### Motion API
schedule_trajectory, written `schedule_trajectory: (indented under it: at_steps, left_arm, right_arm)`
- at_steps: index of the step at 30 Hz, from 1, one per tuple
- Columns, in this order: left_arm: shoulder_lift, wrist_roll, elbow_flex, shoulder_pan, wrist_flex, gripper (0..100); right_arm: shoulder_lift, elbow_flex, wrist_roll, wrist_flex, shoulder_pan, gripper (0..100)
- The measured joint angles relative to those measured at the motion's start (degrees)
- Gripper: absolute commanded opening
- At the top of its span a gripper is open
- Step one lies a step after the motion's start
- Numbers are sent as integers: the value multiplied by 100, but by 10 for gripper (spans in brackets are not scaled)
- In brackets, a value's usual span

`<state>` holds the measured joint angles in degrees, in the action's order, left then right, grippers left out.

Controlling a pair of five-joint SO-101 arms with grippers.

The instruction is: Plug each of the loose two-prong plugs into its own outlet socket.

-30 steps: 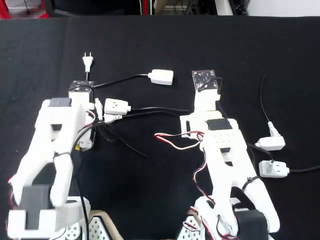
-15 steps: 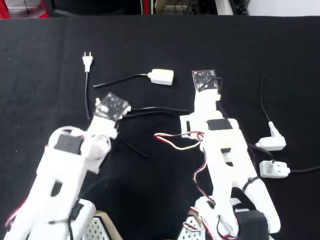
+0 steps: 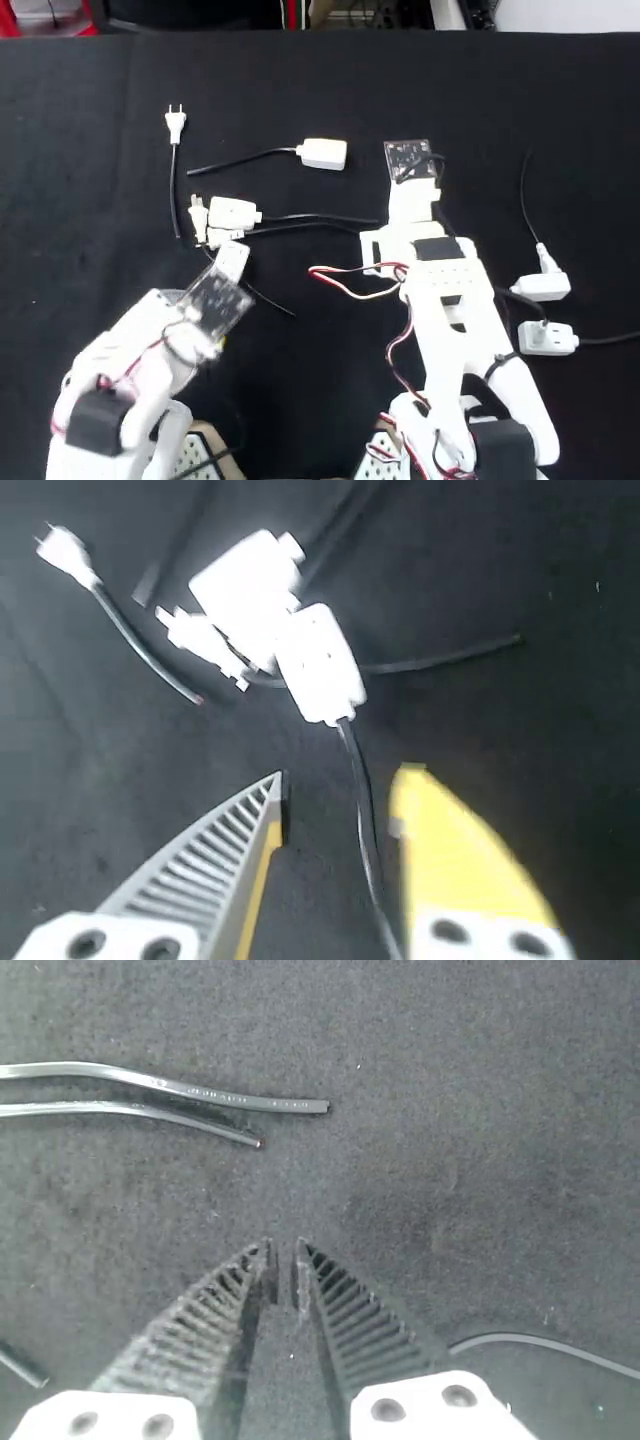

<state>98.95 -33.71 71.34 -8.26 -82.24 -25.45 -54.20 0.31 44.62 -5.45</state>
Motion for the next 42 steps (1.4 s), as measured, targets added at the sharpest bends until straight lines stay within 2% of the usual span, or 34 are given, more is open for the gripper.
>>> schedule_trajectory:
  at_steps: [2, 9, 13, 17, 20, 24, 34, 42]
  left_arm:
    - [378, -26, 18, 0, -185, 366]
    - [484, -167, -62, 149, -369, 343]
    - [448, 721, -255, 545, 141, 343]
    - [158, 1547, 44, 607, 1081, 343]
    - [-571, 1714, 466, 466, 1890, 343]
    - [-1978, 1776, 396, 378, 2673, 343]
    - [-5389, 1785, -897, 290, 3560, 343]
    - [-7543, 1785, -1960, 281, 3692, 342]
  right_arm:
    - [0, 0, 0, 0, 0, 36]
    - [0, 0, 0, 0, 0, 36]
    - [0, 0, 0, 0, 0, 36]
    - [0, 0, 0, 0, 0, 36]
    - [0, 0, 0, 0, 0, 36]
    - [0, -35, 0, 0, 0, 36]
    - [0, -44, 0, -9, 0, 36]
    - [0, -44, 0, -9, 0, 36]
